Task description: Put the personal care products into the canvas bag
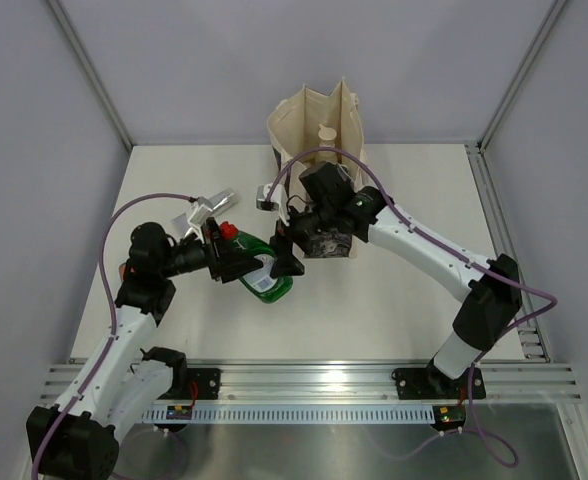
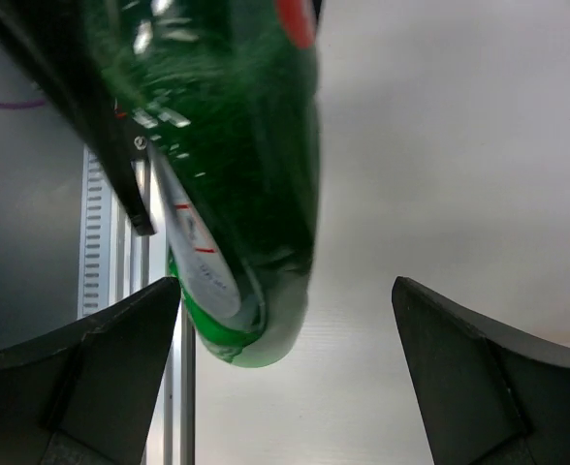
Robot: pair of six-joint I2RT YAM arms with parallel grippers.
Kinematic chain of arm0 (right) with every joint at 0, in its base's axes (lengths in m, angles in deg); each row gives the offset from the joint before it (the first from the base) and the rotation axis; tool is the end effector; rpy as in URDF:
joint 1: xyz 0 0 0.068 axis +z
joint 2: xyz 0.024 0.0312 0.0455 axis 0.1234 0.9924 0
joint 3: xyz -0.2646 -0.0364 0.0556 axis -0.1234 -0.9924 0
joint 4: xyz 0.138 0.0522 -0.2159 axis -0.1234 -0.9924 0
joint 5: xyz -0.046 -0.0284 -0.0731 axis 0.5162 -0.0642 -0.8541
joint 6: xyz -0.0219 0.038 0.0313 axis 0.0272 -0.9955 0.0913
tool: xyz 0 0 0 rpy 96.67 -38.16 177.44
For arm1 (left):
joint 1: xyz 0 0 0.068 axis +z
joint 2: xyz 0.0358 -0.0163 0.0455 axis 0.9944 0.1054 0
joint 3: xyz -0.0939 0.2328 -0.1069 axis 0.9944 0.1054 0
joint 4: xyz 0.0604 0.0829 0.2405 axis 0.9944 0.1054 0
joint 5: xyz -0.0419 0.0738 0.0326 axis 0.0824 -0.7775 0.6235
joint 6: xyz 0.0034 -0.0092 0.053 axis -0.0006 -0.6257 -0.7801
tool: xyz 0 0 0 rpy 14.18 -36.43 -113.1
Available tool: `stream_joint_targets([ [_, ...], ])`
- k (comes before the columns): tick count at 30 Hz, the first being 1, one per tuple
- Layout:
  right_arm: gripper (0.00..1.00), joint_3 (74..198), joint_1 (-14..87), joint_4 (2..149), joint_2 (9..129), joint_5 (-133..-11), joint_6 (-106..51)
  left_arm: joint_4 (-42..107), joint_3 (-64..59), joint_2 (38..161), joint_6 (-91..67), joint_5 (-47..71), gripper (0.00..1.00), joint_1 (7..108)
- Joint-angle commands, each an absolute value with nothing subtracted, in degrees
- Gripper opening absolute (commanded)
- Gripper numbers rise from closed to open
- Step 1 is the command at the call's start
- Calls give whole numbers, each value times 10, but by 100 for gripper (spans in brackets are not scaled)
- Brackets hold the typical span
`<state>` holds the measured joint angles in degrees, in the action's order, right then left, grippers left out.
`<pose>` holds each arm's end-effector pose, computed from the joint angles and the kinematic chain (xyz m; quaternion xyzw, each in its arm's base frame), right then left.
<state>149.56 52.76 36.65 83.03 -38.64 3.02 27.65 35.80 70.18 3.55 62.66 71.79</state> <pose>0.2379 0.2772 0.3383 -0.6028 0.6362 0.3875 0.2860 0.1713 -0.0681 0.3032 0.2479 0.6792 -0.5373 0.4342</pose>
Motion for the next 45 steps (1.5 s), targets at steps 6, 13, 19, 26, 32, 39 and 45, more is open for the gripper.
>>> stream_joint_targets([
  [6, 99, 1490, 527, 467, 830, -301, -111, 119, 334, 679, 120, 654, 0, 718],
  [13, 99, 1459, 527, 588, 845, -165, -240, 77, 331, 679, 153, 625, 0, 719],
  [19, 96, 1440, 527, 662, 843, -176, -309, 54, 322, 674, 160, 595, 0, 718],
  [26, 96, 1404, 527, 770, 836, -199, -381, 14, 311, 669, 184, 550, 0, 719],
  [32, 92, 1367, 528, 961, 850, -192, -484, -2, 309, 667, 192, 507, 0, 719],
  [39, 55, 1382, 527, 1058, 875, -164, -537, 9, 318, 655, 190, 458, 0, 719],
  [45, 24, 1386, 527, 1014, 866, -155, -493, 56, 312, 628, 163, 397, 14, 720],
])
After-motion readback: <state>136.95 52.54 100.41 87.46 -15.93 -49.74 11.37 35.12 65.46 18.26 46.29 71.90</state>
